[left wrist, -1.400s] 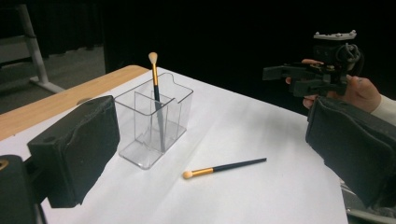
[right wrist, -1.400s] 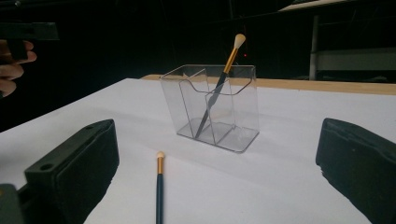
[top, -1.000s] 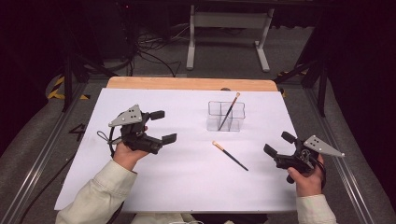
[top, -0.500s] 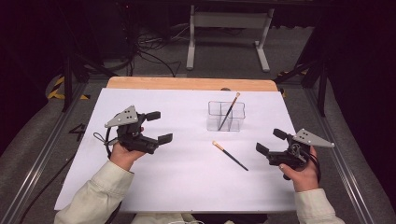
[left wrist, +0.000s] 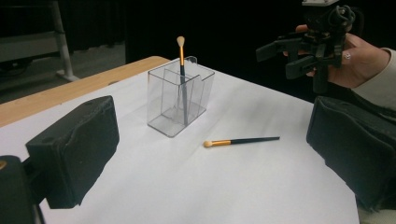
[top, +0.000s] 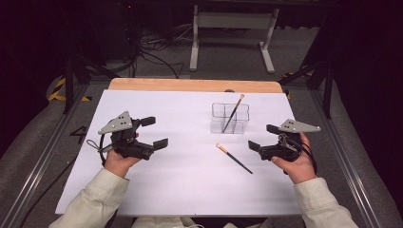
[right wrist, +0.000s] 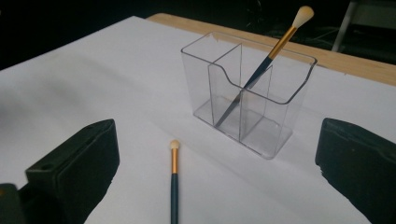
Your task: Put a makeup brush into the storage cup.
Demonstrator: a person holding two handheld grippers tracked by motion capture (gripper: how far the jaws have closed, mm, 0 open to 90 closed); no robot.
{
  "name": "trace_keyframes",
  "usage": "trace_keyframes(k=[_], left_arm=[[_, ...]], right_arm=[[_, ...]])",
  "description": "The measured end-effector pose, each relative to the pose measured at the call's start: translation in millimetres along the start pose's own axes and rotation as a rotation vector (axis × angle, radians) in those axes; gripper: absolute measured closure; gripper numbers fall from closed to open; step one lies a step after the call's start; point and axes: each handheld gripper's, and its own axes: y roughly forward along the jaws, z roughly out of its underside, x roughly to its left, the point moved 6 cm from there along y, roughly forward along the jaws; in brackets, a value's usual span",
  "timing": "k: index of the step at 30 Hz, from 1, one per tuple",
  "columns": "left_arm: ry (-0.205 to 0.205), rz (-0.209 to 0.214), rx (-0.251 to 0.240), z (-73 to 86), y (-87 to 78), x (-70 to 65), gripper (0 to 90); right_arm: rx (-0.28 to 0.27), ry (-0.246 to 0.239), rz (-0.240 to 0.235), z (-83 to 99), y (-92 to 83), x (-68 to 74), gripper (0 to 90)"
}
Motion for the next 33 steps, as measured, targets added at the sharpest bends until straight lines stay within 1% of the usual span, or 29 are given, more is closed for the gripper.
trace_keyframes(k=[2, 4, 5, 6, 9, 12, 13, 15, 18, 19, 20, 21, 24, 28, 33], left_arm=[[-0.007, -0.007, -0.001, 1.8, -3.0, 0.1, 3.2], [-0.013, -0.016, 0.002, 4.4, -6.6, 0.7, 3.2], [-0.013, -0.016, 0.002, 4.4, -6.6, 0.7, 3.2], [-0.020, -0.026, 0.005, 7.1, -9.9, 1.2, 3.2], [-0.023, -0.033, 0.009, 8.6, -12.6, 1.9, 3.2], [-0.027, -0.044, 0.010, 10.2, -16.7, 2.6, 3.2], [-0.032, -0.042, 0.010, 10.7, -17.5, 2.0, 3.2], [-0.029, -0.044, 0.008, 10.7, -17.7, 2.5, 3.2], [-0.042, -0.042, 0.015, 12.4, -17.7, 3.6, 3.2], [-0.042, -0.042, 0.015, 12.4, -17.7, 3.6, 3.2], [-0.035, -0.045, 0.017, 12.7, -17.6, 4.9, 3.2], [-0.041, -0.041, 0.015, 13.0, -17.4, 4.9, 3.2], [-0.046, -0.037, 0.020, 13.2, -16.7, 5.4, 3.2], [-0.047, -0.035, 0.023, 13.6, -14.7, 6.1, 3.2], [-0.042, -0.035, 0.022, 13.9, -14.0, 7.6, 3.2]], right_arm=[[0.038, -0.011, 0.007, -0.9, 4.3, -1.6, 0.4], [0.056, -0.019, 0.005, -2.1, 6.5, -2.1, 0.4], [0.056, -0.019, 0.005, -2.1, 6.5, -2.1, 0.4], [0.075, -0.025, 0.003, -3.7, 9.3, -2.5, 0.4], [0.104, -0.032, -0.002, -4.8, 13.7, -2.9, 0.4], [0.153, -0.026, -0.027, -6.8, 18.2, -1.7, 0.7], [0.167, -0.031, -0.029, -7.5, 18.9, -1.6, 0.7], [0.197, -0.044, -0.029, -10.1, 20.8, -1.0, 0.6], [0.248, -0.055, -0.023, -11.8, 23.0, -0.4, 0.7], [0.248, -0.055, -0.023, -11.8, 23.0, -0.4, 0.7], [0.280, -0.063, -0.013, -12.2, 24.1, -0.2, 0.7], [0.280, -0.063, -0.013, -12.2, 24.1, -0.2, 0.7], [0.315, -0.072, -0.008, -12.8, 26.0, 0.6, 0.7], [0.357, -0.076, -0.005, -12.6, 29.5, 2.2, 0.8], [0.416, -0.095, -0.011, -10.7, 35.7, 4.6, 1.5]])
